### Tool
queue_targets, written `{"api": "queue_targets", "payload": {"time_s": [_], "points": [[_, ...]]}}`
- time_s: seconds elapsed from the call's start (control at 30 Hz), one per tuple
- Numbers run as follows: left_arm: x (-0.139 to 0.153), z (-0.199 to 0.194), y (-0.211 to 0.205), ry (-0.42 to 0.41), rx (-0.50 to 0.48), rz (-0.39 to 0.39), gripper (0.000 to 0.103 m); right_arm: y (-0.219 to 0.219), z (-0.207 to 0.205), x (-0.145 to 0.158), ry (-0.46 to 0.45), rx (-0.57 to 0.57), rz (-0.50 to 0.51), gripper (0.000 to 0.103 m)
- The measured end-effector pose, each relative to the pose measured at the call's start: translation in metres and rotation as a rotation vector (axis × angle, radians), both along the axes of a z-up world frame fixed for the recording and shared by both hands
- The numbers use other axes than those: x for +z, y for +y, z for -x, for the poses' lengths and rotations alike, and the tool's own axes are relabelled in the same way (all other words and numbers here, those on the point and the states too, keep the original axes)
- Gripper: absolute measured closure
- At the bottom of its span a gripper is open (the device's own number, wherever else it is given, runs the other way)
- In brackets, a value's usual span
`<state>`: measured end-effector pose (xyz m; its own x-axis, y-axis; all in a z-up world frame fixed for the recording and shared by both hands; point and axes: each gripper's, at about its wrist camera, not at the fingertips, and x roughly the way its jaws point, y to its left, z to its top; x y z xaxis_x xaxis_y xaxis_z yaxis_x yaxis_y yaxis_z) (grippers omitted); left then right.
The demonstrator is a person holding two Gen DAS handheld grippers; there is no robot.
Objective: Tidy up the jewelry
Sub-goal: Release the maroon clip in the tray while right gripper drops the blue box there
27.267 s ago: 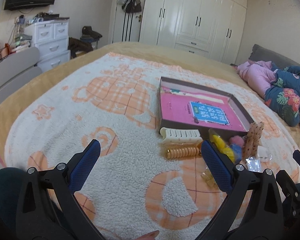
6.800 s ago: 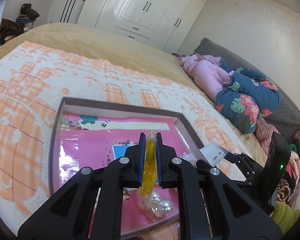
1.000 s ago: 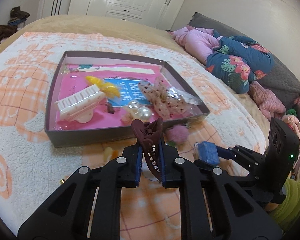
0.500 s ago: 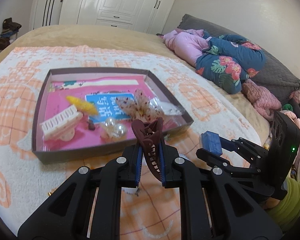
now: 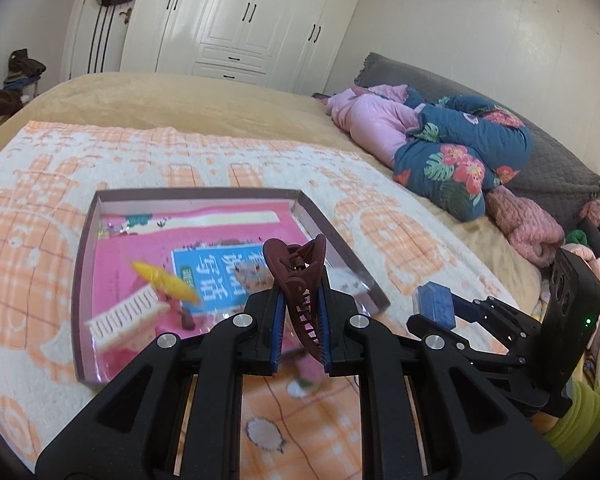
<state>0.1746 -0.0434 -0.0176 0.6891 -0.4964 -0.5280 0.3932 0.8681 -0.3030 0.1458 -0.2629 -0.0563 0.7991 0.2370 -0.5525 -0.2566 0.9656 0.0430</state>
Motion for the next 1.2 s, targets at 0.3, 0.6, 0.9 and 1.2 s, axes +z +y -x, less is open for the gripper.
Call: {"api": "queue_targets", "payload": {"time_s": [0.3,0.6,0.9,1.2], "points": [[-0.002,-0.027,0.008,-0.002,0.047,0.011,0.095,-0.003,-0.027,0.001,0.010,-0.023,-0.003,0.052],[-0.012,-0.047,0.021,0.008,0.089,0.017,0.095,0.011,-0.055,0.002,0.002,-0.017,0.045,0.052],[-0.028,-0.055,0.032,0.037,0.119,0.011,0.095,0.032,-0.086,-0.008,0.032,0.012,0.073,0.052],[-0.040,-0.061,0.038,0.069,0.131,0.011,0.095,0.046,-0.106,-0.030,0.121,0.035,0.045,0.052]]}}
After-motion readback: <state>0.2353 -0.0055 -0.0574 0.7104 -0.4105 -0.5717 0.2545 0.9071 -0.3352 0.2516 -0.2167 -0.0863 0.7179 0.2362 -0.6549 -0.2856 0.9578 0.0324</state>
